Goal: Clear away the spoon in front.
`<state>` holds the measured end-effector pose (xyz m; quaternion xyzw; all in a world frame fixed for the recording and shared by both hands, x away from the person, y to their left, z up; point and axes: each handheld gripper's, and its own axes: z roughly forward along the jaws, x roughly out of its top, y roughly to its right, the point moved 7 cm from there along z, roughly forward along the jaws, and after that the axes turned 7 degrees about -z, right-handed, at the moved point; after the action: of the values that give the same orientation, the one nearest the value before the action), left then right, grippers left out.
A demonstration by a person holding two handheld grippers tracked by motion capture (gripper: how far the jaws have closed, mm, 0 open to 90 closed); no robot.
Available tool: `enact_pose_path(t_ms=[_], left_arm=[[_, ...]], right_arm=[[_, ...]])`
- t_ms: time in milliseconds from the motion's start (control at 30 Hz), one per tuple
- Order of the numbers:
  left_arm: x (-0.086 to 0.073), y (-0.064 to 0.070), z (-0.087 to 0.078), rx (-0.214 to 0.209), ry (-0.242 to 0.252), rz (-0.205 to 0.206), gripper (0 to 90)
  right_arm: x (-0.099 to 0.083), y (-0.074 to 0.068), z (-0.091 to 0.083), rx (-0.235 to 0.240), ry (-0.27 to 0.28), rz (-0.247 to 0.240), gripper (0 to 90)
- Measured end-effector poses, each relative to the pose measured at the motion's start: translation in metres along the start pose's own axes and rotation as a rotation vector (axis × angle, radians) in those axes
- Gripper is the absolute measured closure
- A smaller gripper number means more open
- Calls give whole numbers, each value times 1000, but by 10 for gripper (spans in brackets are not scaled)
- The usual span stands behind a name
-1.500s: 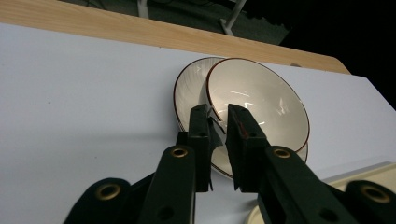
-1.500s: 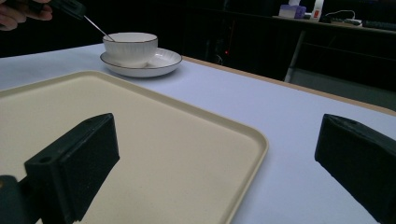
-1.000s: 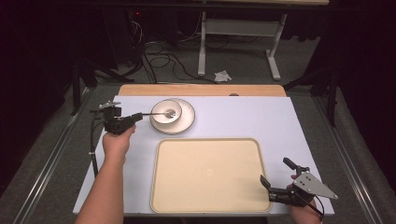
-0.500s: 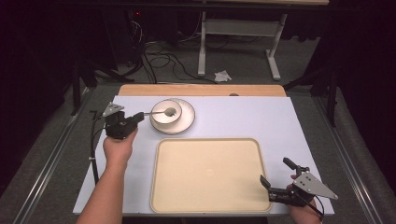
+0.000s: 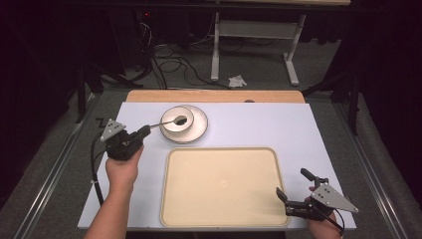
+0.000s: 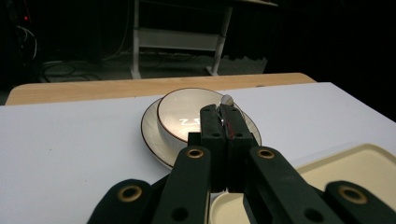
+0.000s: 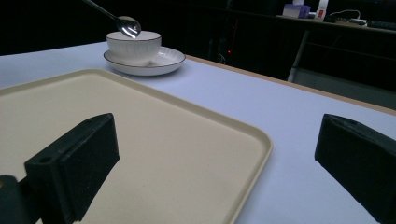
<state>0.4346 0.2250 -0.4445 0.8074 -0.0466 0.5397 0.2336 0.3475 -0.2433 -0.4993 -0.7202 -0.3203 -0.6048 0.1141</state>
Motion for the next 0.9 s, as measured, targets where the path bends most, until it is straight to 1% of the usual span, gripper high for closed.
enact_pose_path(t_ms=[67, 200, 333, 367, 500, 600, 633, 667, 700, 767, 833, 900], left_arm=[[0, 2, -8, -2, 15, 10, 898], [-4, 9, -25, -17, 38, 26, 898], [-13, 16, -36, -30, 48, 36, 898], [-17, 18, -40, -37, 53, 29, 898], [-28, 26, -48, -64, 62, 20, 898], [-41, 34, -53, -74, 56, 50, 898], [-44, 35, -55, -80, 60, 49, 898], [-47, 36, -55, -90, 51, 43, 898], [-48, 37, -56, -100, 41, 45, 898], [-51, 38, -59, -102, 44, 48, 898], [-52, 37, -61, -103, 45, 49, 898], [-52, 36, -62, -111, 48, 45, 898]], right_arm=[[0, 1, 0, 0, 3, -2, 4], [0, 1, 0, 2, 4, -5, 4], [1, 0, 0, 1, 7, 0, 4], [1, 0, -1, -2, 8, -3, 4], [0, -2, 0, -1, 5, -2, 4], [-1, -2, 1, 5, 4, -14, 4], [-2, -2, 1, 5, 0, -12, 4], [-2, -2, 2, 3, -4, -11, 4], [-3, -1, 2, 0, -8, -15, 4], [-4, -2, 3, 1, -10, -6, 4], [-5, -2, 4, -3, -16, -22, 4], [-5, -2, 4, -5, -16, -26, 4]])
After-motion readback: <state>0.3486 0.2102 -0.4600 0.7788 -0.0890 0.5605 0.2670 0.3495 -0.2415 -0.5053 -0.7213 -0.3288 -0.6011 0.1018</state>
